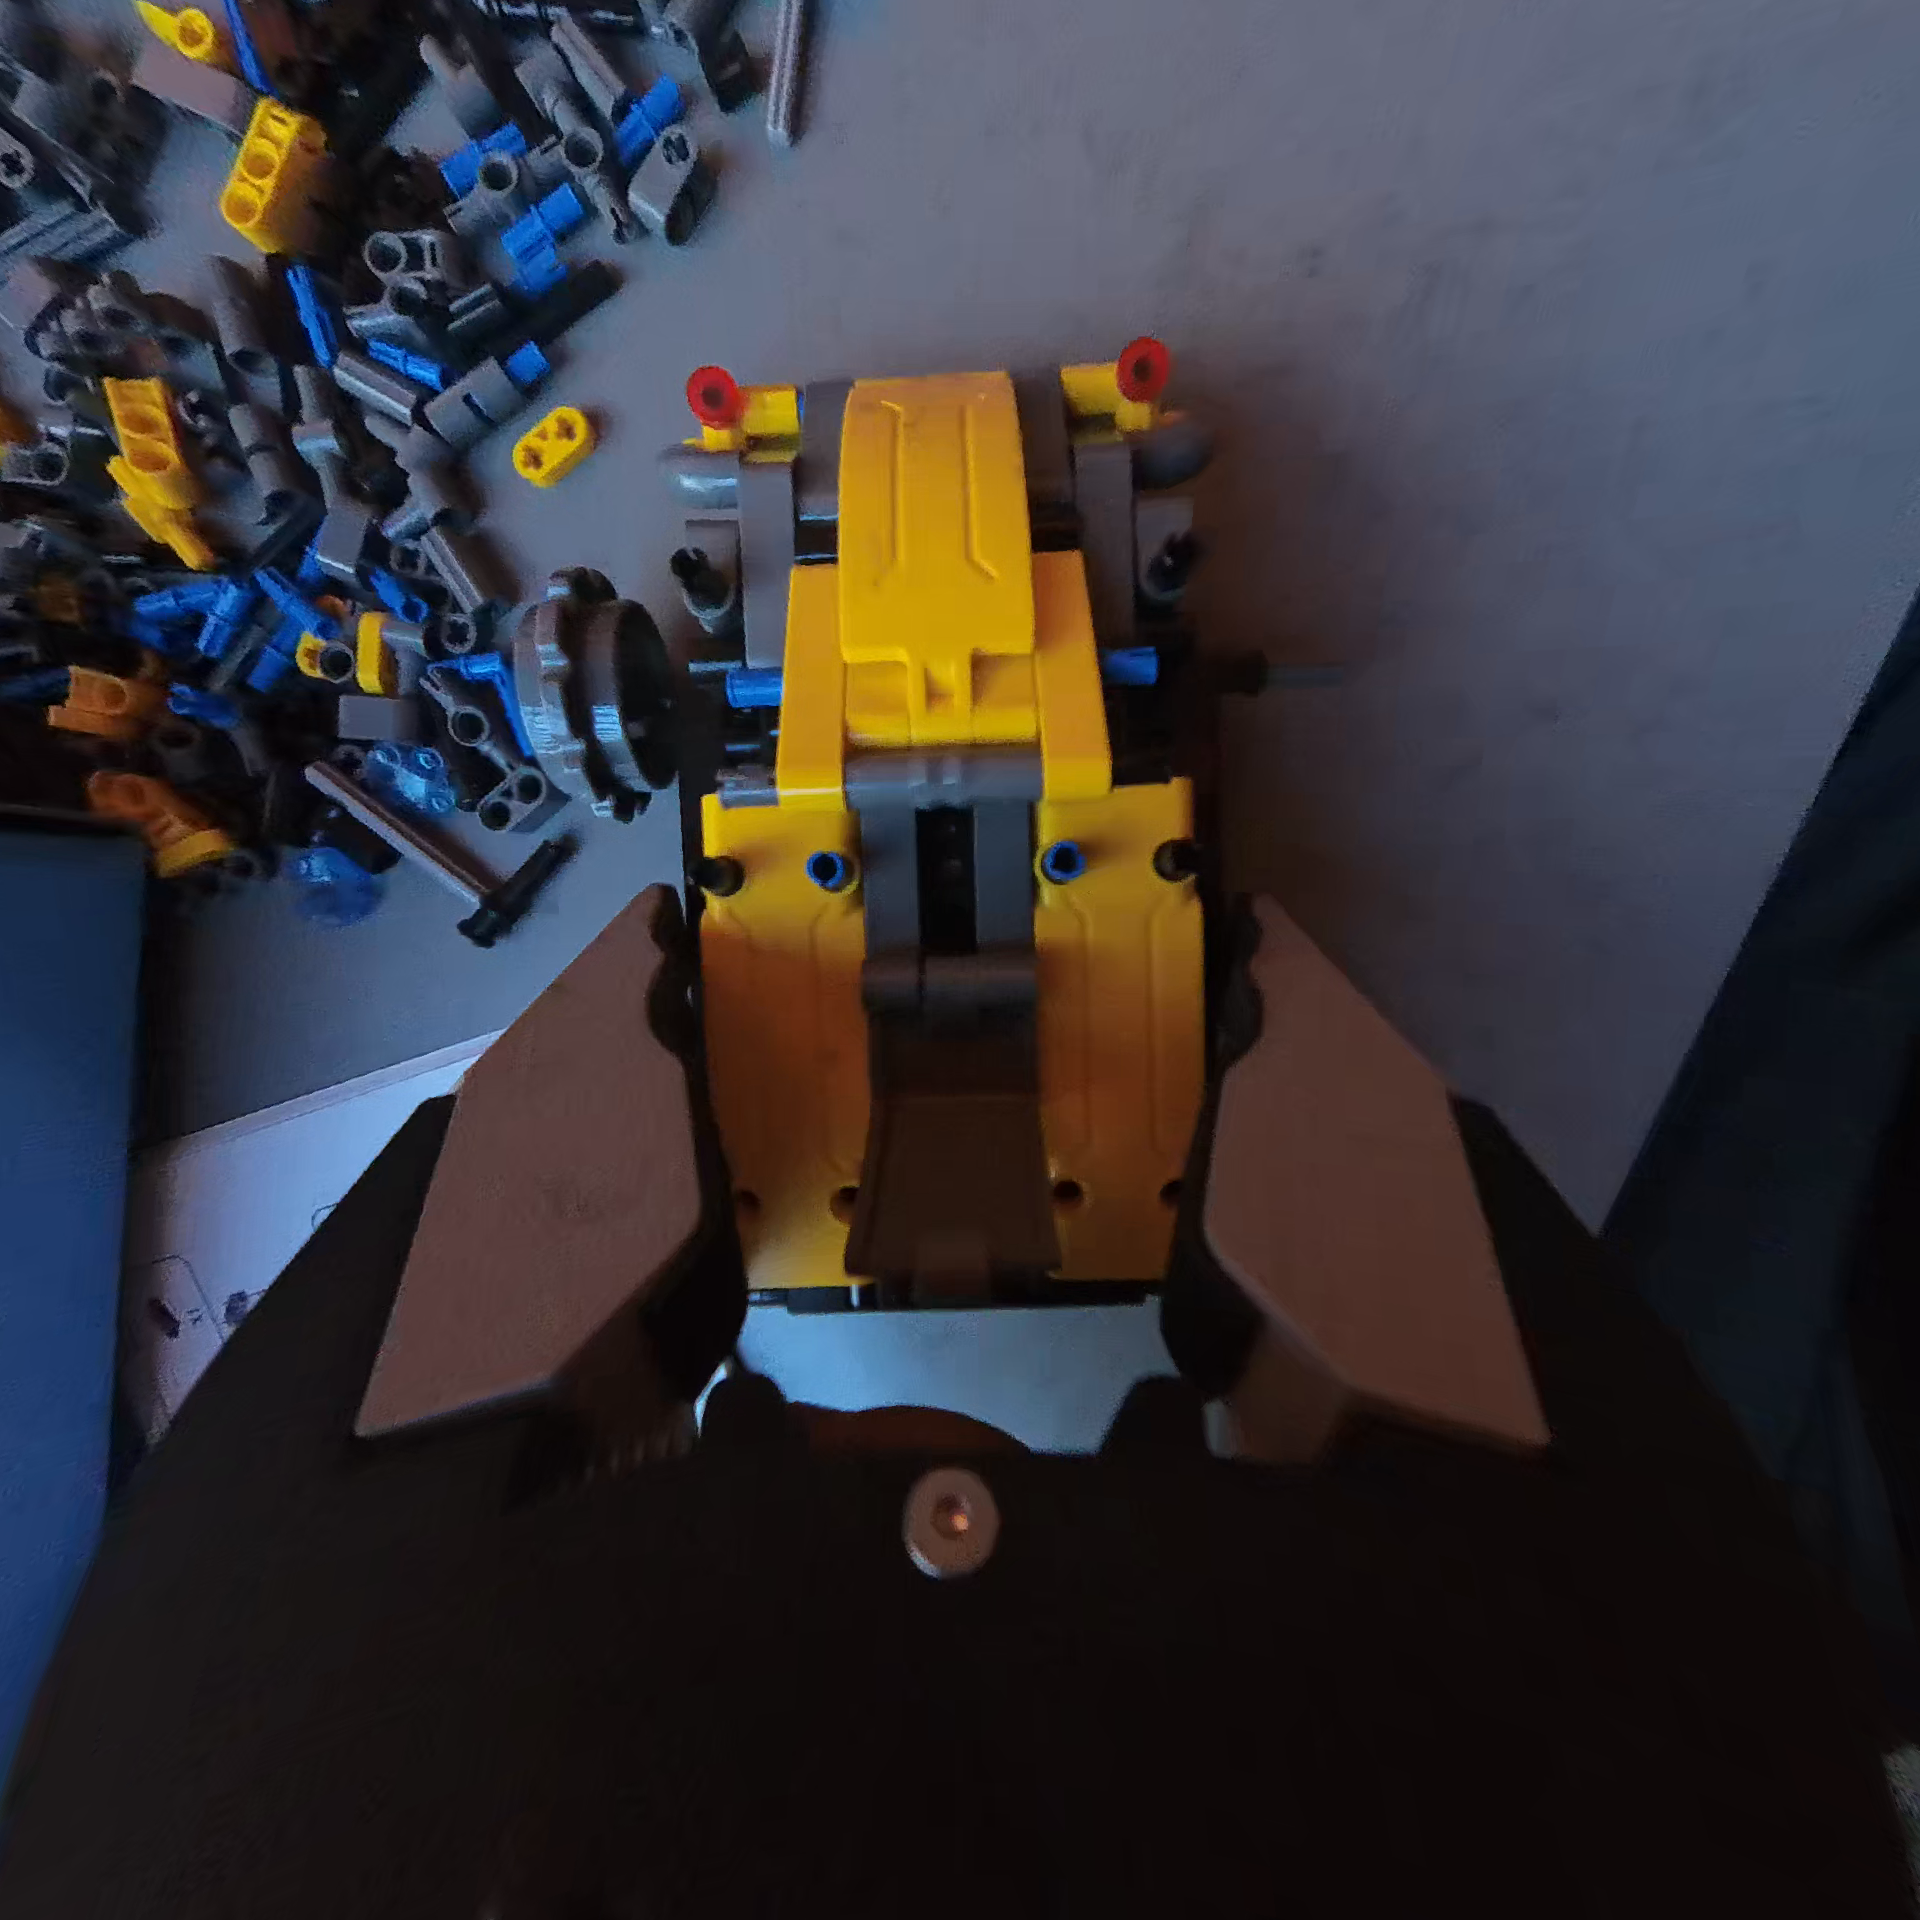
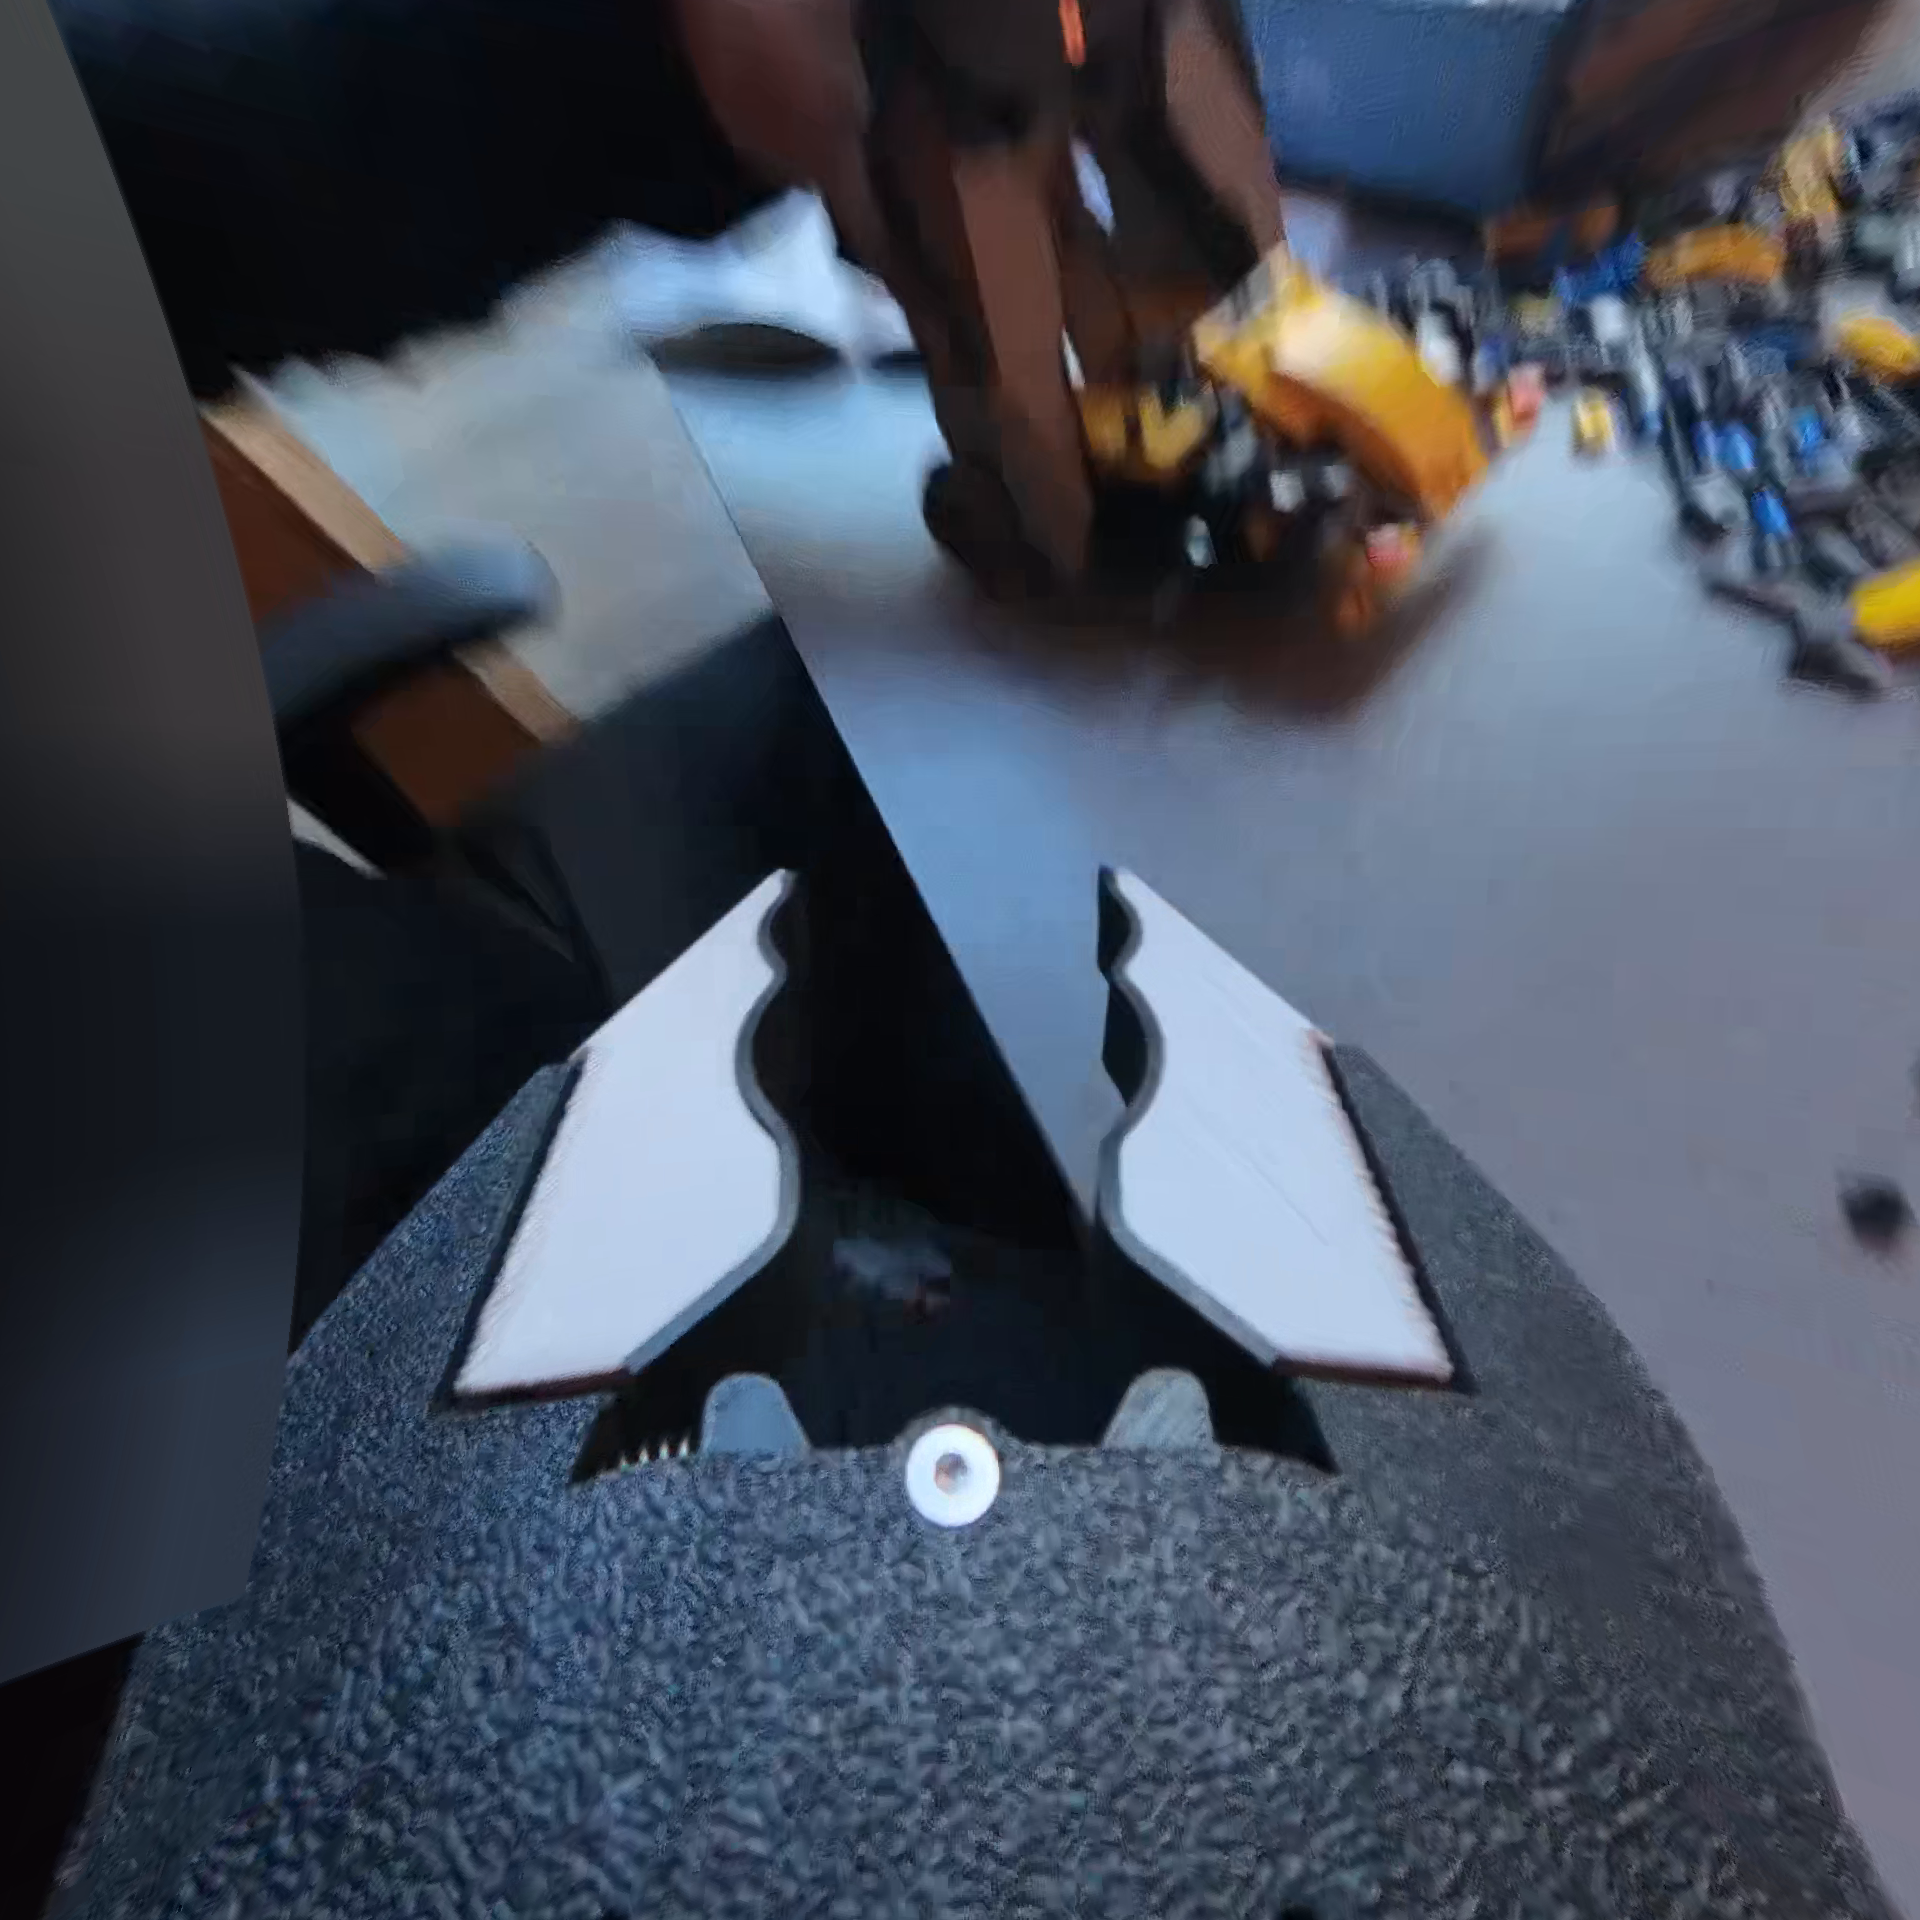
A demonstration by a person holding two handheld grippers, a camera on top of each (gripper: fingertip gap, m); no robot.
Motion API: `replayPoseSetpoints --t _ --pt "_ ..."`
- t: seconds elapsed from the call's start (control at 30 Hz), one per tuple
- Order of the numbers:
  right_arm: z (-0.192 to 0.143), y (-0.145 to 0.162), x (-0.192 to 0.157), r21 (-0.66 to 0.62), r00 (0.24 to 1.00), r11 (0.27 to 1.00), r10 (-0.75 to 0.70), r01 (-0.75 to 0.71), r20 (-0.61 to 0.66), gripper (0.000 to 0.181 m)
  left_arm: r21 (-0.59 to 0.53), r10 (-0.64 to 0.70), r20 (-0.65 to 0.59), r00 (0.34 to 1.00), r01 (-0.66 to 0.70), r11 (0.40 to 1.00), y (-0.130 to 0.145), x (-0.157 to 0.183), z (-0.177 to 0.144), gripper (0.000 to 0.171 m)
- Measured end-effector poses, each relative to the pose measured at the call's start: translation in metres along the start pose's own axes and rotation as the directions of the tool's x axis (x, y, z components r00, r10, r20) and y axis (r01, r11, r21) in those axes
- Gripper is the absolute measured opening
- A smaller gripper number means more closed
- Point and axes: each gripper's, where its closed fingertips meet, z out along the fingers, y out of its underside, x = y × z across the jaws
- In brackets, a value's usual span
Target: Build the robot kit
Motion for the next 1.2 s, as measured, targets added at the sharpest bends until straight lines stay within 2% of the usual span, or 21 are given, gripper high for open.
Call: replayPoseSetpoints --t 0.07,0.1,0.2,0.27,0.43,0.57,0.63,0.7,0.83,0.87,0.93,1.0,1.07,1.13,1.2 --pt "-0.010 0.037 0.013 -0.105 0.988 0.993 -0.072 0.057 -0.140 0.040 0.019 -0.010 0.002 1.000 0.010 1.000 -0.002 0.000 0.001 0.099" --pt "-0.015 0.046 0.014 -0.103 0.986 0.993 -0.071 0.055 -0.150 0.035 0.027 -0.020 -0.002 1.000 0.021 0.999 -0.002 0.000 0.001 0.099" --pt "-0.019 0.051 0.002 -0.034 0.999 0.999 0.034 -0.035 -0.037 0.045 0.055 -0.031 0.003 1.000 0.031 0.998 -0.002 0.002 -0.005 0.099" --pt "-0.014 0.053 -0.010 -0.022 0.999 0.999 0.027 -0.026 0.047 0.038 0.140 -0.036 -0.003 0.999 0.036 0.989 -0.010 0.007 -0.022 0.099" --pt "0.005 0.066 -0.012 -0.067 0.997 0.995 -0.076 0.076 0.003 0.038 0.299 -0.094 0.061 0.994 0.071 0.951 -0.016 0.010 -0.074 0.103" --pt "0.016 0.079 -0.028 -0.074 0.994 0.992 -0.103 0.105 0.027 0.036 0.452 -0.158 0.110 0.981 0.092 0.887 -0.008 0.040 -0.121 0.094" --pt "0.017 0.090 -0.031 -0.110 0.990 0.984 -0.140 0.140 0.010 0.036 0.506 -0.211 0.131 0.969 0.117 0.855 0.011 0.063 -0.136 0.087" --pt "0.017 0.094 -0.038 -0.120 0.986 0.978 -0.169 0.169 0.011 0.034 0.542 -0.261 0.077 0.962 0.179 0.821 0.037 0.096 -0.136 0.081" --pt "0.027 0.104 -0.040 -0.166 0.978 0.966 -0.207 0.201 -0.020 0.034 0.479 -0.367 -0.025 0.930 0.333 0.812 0.108 0.153 -0.100 0.090" --pt "0.031 0.106 -0.045 -0.175 0.979 0.965 -0.202 0.197 -0.014 0.036 0.479 -0.403 -0.012 0.915 0.359 0.801 0.124 0.159 -0.095 0.090" --pt "0.038 0.109 -0.059 -0.165 0.977 0.963 -0.214 0.213 0.009 0.037 0.515 -0.474 0.049 0.879 0.384 0.766 0.149 0.161 -0.094 0.079" --pt "0.045 0.121 -0.065 -0.200 0.969 0.951 -0.245 0.237 -0.013 0.038 0.570 -0.522 0.098 0.848 0.382 0.727 0.154 0.158 -0.106 0.078" --pt "0.048 0.135 -0.069 -0.253 0.956 0.929 -0.290 0.270 -0.045 0.041 0.628 -0.557 0.141 0.818 0.361 0.690 0.160 0.153 -0.112 0.069" --pt "0.050 0.152 -0.077 -0.302 0.945 0.907 -0.323 0.293 -0.051 0.040 0.597 -0.579 0.161 0.799 0.388 0.702 0.176 0.159 -0.100 0.074" --pt "0.052 0.173 -0.094 -0.341 0.958 0.903 -0.286 0.261 -0.025 0.035 0.507 -0.604 0.129 0.786 0.471 0.722 0.199 0.183 -0.080 0.076"
